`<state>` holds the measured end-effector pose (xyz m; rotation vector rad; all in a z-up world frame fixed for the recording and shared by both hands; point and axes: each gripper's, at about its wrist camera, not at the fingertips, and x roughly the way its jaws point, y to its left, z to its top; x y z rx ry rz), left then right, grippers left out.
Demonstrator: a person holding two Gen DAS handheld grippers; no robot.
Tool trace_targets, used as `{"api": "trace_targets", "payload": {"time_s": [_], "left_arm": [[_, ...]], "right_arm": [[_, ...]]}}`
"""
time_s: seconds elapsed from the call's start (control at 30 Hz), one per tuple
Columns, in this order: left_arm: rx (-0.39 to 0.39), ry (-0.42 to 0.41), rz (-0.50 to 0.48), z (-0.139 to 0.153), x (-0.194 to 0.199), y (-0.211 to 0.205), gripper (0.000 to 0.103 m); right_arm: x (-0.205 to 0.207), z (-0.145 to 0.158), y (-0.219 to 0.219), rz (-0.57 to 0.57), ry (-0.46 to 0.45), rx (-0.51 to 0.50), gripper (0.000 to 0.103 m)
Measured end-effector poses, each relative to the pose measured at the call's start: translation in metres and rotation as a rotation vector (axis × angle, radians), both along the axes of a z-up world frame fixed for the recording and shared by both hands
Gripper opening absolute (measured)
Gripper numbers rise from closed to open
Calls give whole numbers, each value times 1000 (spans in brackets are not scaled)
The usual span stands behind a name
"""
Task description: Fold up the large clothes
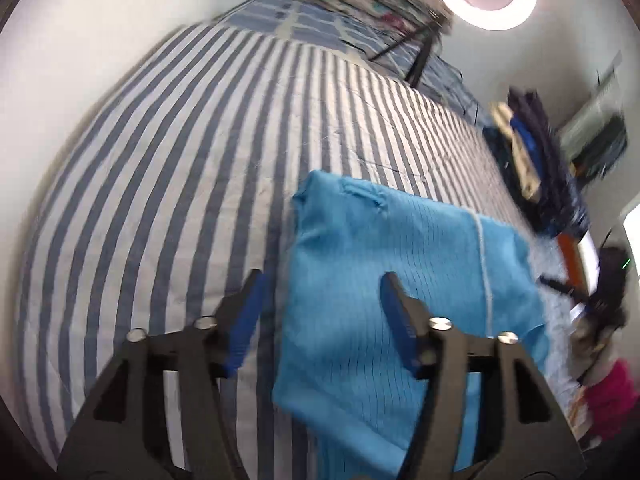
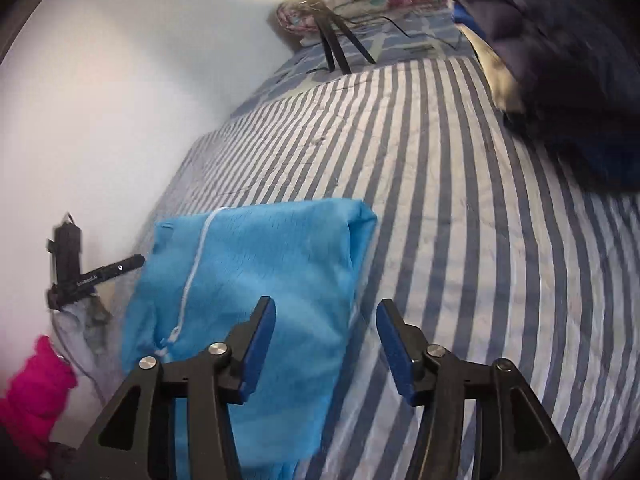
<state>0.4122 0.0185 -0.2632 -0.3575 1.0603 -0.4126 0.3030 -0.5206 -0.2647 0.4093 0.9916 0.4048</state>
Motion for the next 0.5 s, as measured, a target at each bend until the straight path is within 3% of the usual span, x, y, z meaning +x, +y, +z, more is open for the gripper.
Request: {"api": "trace_targets", "payload": {"time_s": [0.07, 0.23, 0.33, 0.5], "left_arm": [[-122, 87, 28, -12, -3, 19, 64], [-336, 209, 48, -41, -9, 39, 64], [-324, 197, 30, -45, -11, 32, 64], [-301, 177, 20, -44, -9, 27, 64]], "right_arm": [[-6, -9, -11, 1, 27, 51, 67], [-11, -38, -27, -32, 74, 205, 68], [-9, -44, -36, -55, 65, 293, 67], [13, -32, -43, -65, 25, 357, 56]]}}
